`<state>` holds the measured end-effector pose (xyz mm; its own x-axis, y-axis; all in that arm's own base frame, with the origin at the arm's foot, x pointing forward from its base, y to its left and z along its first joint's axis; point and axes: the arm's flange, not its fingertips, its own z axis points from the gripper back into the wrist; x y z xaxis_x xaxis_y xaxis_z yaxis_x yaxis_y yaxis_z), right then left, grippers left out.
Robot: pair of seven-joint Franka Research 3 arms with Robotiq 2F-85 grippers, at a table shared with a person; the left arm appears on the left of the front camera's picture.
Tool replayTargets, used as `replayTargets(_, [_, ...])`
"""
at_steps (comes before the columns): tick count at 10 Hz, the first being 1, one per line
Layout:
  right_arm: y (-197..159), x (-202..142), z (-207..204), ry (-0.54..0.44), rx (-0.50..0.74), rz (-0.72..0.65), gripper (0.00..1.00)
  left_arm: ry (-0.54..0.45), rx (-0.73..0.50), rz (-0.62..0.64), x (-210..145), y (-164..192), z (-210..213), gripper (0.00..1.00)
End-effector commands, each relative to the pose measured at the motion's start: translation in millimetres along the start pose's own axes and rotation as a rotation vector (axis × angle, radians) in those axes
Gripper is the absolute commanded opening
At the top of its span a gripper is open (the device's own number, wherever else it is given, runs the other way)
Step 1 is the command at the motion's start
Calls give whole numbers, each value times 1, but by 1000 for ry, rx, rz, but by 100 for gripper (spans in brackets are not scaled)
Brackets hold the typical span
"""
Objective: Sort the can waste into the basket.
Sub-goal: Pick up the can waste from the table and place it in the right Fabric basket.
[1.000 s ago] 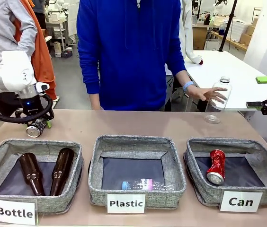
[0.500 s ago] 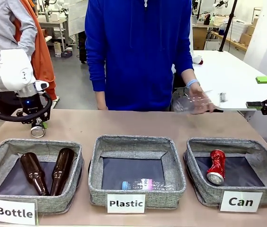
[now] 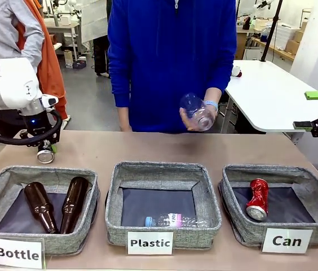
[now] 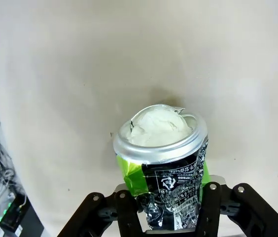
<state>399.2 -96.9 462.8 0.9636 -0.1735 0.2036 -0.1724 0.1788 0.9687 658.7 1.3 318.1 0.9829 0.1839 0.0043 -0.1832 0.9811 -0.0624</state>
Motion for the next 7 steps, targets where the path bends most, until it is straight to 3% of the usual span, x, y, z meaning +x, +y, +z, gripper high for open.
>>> replayTargets(1, [1, -1, 3, 16, -5, 22, 100, -59, -45, -37, -25, 5, 27, 0])
replayTargets(3, [1, -1, 3, 16, -5, 22, 100, -57, -129, -147, -69, 24, 91, 0])
replayTargets(5, [1, -1, 3, 16, -5, 22, 100, -64, -224, -294, -145, 50, 159, 0])
replayTargets(7, [1, -1, 3, 16, -5, 22, 100, -136, -283, -439, -230, 77, 189, 0])
